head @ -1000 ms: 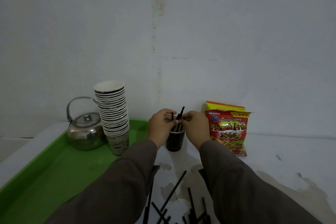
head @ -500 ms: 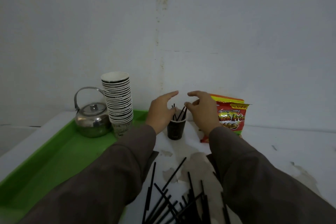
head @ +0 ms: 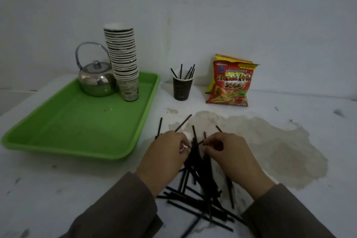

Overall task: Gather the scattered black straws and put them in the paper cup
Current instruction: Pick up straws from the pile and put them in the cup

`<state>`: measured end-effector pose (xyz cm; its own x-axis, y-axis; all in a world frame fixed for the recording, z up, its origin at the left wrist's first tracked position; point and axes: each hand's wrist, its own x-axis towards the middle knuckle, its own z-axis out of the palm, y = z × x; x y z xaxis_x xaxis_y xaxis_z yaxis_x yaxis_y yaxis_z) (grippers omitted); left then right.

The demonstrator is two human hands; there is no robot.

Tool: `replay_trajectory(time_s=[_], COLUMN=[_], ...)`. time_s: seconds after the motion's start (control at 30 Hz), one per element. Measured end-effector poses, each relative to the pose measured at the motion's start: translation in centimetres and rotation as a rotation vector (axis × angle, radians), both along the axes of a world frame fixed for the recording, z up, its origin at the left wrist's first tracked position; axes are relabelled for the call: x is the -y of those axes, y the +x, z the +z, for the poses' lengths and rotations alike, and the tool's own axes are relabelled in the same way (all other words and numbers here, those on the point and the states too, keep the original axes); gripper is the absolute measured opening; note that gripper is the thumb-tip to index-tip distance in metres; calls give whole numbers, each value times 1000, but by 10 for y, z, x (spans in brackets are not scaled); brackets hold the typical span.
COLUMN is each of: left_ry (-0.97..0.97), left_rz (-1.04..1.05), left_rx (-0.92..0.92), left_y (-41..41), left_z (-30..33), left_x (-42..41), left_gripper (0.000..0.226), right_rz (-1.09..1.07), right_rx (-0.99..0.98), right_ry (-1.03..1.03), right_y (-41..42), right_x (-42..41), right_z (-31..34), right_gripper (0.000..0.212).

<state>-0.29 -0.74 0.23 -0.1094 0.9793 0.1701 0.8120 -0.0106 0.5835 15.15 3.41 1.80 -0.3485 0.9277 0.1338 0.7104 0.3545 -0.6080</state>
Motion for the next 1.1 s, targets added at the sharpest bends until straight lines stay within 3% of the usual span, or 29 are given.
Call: replay_trajectory(time_s=[0.37,0.77,1.1], left_ry=[35,0,51], left_rz=[21,4,88], left_rx=[-104,48,350], left_y=[16,18,5], left_z=[-25,-22,-7], left_x=[23,24,25], left_gripper=[35,20,12], right_rz=[14,-52,-119], right_rx=[67,45,-123], right_ry=[35,-23,-90], right_y=[2,10,17], right_x=[32,26,23], right_z=[-25,-24,-16], right_gripper=[27,26,16])
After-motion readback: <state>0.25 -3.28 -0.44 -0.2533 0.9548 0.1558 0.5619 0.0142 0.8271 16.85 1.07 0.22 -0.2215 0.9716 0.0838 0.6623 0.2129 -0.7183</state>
